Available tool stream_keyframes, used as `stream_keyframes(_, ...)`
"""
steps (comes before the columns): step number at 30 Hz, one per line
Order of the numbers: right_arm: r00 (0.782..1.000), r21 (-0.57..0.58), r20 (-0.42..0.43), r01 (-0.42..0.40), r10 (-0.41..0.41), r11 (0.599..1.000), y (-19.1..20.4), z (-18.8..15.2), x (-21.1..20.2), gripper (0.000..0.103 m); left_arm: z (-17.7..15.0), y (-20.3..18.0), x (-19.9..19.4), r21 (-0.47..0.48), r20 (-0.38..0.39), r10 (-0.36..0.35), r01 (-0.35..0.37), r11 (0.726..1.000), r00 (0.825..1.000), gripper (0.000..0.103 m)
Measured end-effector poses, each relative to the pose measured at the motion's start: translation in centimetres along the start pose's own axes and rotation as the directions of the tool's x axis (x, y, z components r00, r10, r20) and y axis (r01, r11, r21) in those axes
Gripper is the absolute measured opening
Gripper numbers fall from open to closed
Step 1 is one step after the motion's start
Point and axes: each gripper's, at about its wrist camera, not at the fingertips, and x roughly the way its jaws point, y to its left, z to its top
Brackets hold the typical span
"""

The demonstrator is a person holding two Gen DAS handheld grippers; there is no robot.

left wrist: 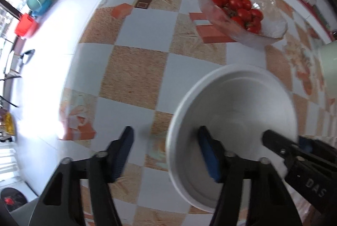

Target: Organize plates and bowls

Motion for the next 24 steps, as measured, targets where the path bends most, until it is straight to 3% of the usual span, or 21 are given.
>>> stream_keyframes(2, 0.999, 0.001, -0.021, -0.031, 0.031, 1.0, 0.3, 0.0, 0.4, 0.016, 0.0, -0.6, -0.1, 0.03, -0.002, -0.022, 0.022, 0.999, 1.0, 0.036)
stream_keyframes(4, 0.999, -0.008, -0.032, -0.033, 0.033, 0.999, 0.5, -0.4, 0.6, 0.012, -0.2, -1.5, -0.2, 0.072, -0.004, -0.015, 0.015, 0.997, 1.0, 0.028)
stream_keyframes(10, 0.998, -0.016, -0.052, -0.027, 0.026, 0.999, -1.0, -2.0, 0.2, 0.012, -2.0, -2.5, -0.2, 0.099, -0.023, -0.029, 0.031, 0.995, 0.999, 0.027)
stream_keyframes(24, 0.991, 0.028, -0.132, -0.012, 0.015, 1.0, -6.2, -10.6, -0.9, 0.012, -12.2, -8.1, -0.8, 0.239, -0.065, -0.038, 0.053, 0.97, 0.997, 0.027)
